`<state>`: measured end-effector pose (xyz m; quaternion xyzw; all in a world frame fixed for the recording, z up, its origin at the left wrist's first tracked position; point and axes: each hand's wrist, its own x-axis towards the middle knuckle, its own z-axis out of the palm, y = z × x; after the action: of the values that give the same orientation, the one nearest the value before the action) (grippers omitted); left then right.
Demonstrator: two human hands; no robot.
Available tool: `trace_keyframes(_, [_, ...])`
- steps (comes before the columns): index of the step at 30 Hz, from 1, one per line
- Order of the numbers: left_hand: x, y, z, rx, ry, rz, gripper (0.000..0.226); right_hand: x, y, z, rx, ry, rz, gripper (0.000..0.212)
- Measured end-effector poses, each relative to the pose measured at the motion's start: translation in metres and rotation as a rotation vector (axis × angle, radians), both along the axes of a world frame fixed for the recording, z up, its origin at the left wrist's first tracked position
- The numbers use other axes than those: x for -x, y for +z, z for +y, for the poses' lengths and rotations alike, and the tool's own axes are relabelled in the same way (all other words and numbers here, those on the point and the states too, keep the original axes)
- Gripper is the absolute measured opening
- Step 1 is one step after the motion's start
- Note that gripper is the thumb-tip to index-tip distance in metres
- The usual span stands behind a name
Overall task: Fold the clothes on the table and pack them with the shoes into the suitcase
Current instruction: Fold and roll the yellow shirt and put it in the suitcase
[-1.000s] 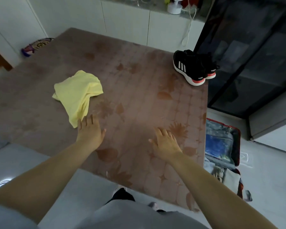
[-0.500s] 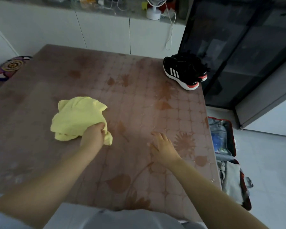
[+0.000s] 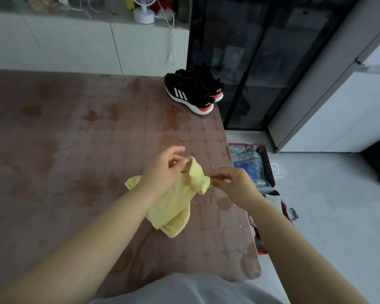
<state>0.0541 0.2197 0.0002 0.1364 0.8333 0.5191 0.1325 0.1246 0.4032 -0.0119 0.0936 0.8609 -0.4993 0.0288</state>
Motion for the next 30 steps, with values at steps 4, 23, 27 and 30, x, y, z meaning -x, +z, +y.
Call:
trace_keyframes(4, [0.005,-0.012,-0.007,0.082,-0.067,0.026,0.042,0.003,-0.001,0.014,-0.014,-0.055,-0.029,0.015])
trace_keyframes(23, [0.037,-0.010,-0.092,-0.057,-0.171,-0.324,0.009,0.053,0.040,0.053,-0.072,-0.220,0.061,0.014])
trace_keyframes(27, [0.070,0.030,-0.124,0.061,-0.371,-0.502,0.075,0.053,0.054,0.054,0.129,-0.015,-0.132,0.021])
trace_keyframes(30, [0.087,0.039,-0.135,0.096,-0.384,-0.629,0.037,0.062,0.063,0.050,0.196,0.097,-0.251,0.024])
